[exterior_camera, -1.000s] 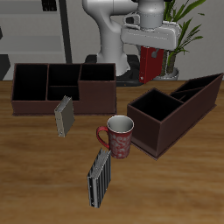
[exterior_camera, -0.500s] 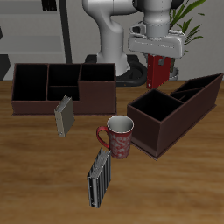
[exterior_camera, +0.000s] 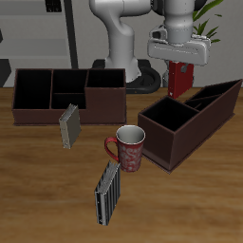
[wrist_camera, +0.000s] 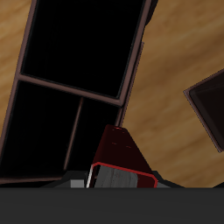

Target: Place the red book into the left desk caddy's front compartment

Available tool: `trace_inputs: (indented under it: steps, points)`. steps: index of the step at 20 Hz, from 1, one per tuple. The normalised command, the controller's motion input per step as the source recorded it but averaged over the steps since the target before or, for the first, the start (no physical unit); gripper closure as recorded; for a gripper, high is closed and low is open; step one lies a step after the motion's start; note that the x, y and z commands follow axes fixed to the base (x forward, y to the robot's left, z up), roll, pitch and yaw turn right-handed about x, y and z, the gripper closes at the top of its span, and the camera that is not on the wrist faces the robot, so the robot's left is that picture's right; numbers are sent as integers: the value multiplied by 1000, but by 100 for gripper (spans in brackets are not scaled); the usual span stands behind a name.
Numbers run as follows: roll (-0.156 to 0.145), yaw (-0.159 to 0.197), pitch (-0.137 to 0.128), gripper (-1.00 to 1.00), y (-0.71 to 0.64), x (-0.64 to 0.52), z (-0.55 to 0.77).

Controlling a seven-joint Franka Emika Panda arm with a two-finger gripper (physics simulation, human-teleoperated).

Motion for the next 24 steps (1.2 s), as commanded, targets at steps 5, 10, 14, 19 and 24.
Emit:
trace_inputs:
  steps: [5, 10, 14, 19, 24]
  points:
    - [19, -2, 6, 100, 167, 76, 7]
    - [13, 2, -6, 100, 75, 129, 48]
    - [-11, -13, -15, 100, -50, 69, 49]
    - [-8, -14, -2, 100, -35, 77, 1]
    - [20, -12, 24, 100, 61, 21, -127]
